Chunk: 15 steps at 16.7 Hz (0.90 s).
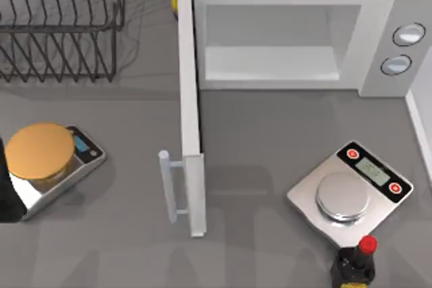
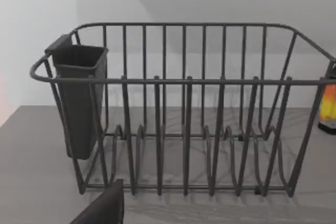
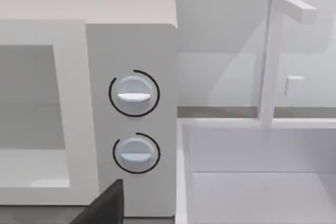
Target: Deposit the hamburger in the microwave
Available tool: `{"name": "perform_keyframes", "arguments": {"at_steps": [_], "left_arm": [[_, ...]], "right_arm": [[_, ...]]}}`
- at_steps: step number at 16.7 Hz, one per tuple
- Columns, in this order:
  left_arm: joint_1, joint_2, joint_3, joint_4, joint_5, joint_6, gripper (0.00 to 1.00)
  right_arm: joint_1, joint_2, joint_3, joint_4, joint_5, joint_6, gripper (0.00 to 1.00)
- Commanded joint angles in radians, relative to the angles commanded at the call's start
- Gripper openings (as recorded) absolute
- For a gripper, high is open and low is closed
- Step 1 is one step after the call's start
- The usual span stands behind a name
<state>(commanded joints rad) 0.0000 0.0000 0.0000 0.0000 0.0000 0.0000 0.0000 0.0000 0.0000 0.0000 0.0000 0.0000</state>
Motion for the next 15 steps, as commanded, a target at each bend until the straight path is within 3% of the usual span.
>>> {"name": "perform_keyframes", "arguments": {"at_steps": [6,15], "left_arm": [[0.000,0.000,0.000,0.000,0.000,0.000,1.00],[0.000,0.000,0.000,0.000,0.000,0.000,1.00]], "right_arm": [[0.007,0.109,0.080,-0.097,-0.001,-0.106,1.00],[0.039,0.842,0.466,-0.609,-0.005,-0.656,1.00]]}}
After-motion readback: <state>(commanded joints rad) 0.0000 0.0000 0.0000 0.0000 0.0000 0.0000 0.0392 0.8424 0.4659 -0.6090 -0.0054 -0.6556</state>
